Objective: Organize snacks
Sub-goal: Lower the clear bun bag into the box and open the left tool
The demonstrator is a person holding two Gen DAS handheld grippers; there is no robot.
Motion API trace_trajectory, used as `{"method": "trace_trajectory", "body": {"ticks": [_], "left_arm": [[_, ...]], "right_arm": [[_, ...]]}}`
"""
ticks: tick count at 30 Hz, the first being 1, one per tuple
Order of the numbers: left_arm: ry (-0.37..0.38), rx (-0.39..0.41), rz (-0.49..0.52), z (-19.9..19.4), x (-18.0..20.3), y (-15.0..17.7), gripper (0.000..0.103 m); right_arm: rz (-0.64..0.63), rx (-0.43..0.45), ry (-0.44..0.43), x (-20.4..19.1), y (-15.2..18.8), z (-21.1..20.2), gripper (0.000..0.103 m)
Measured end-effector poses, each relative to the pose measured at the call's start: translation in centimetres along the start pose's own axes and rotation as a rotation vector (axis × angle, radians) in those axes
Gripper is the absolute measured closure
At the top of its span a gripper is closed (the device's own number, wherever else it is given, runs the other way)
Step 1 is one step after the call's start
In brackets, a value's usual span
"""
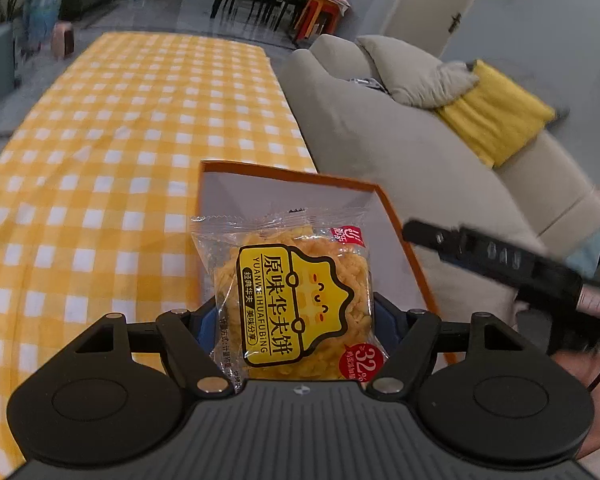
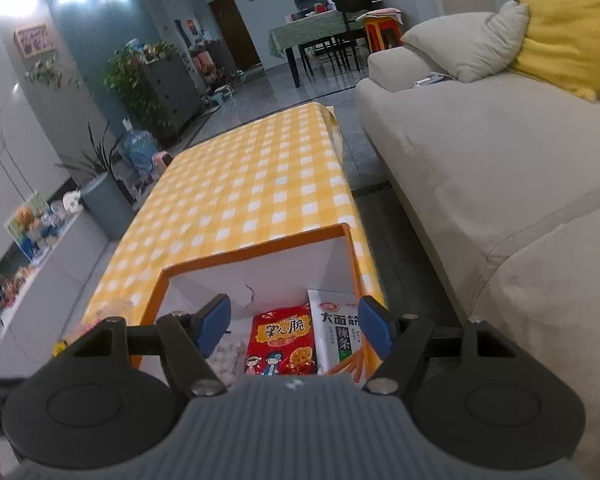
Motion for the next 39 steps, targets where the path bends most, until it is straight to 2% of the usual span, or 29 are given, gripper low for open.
{"method": "trace_trajectory", "body": {"ticks": [2,6,11,14,18,23,29,33,39], "left_arm": [[-0.036,-0.013,0.043,0.8,1.4,0.7,0.019],[-0.059,-0.069,0.054,2.8,2.7,1.6,0.019],[-0.146,-0.079,0.077,5.1,3.3,1.7,0.019],[-0.179,-0.089,0.038,6.3,2.8,1.0,0.019],[-0.251,-0.071,0.030,7.4,2.3,-0.2,0.019],[-0.235,-0.096,0.007,8.6,1.5,-1.7,0.019],[-0.289,-0.125,0.034,10.9,0.9,-3.8,0.018],[-0.281,-0.146,0.034,11.4,0.4,-4.1,0.010],[-0.288,-0.113,0.030,10.5,0.5,-4.0,0.007]], "right_arm": [[0.020,-0.005,-0.010,0.6,0.0,0.1,0.034],[0.060,-0.011,-0.023,1.5,0.1,0.1,0.034],[0.089,-0.003,-0.064,2.1,-0.1,0.0,0.034],[0.049,-0.066,-0.092,2.0,0.2,0.6,0.033],[-0.035,-0.105,-0.054,1.7,0.4,1.1,0.033],[-0.028,-0.121,-0.094,2.2,0.5,1.6,0.033],[-0.006,-0.149,-0.086,2.9,0.5,2.8,0.033],[-0.005,-0.161,-0.081,3.1,0.5,3.1,0.033],[0.015,-0.167,-0.062,4.0,0.5,3.2,0.033]]}}
Point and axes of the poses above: each gripper's, at about its wrist camera, not at the fingertips, and z roughly the way its jaws point, x to its right, y to its underside, the point moved 3 cm from there along z, roughly the way its jaws point, and after that the axes turned 3 degrees about -x, right-handed, at the moved point
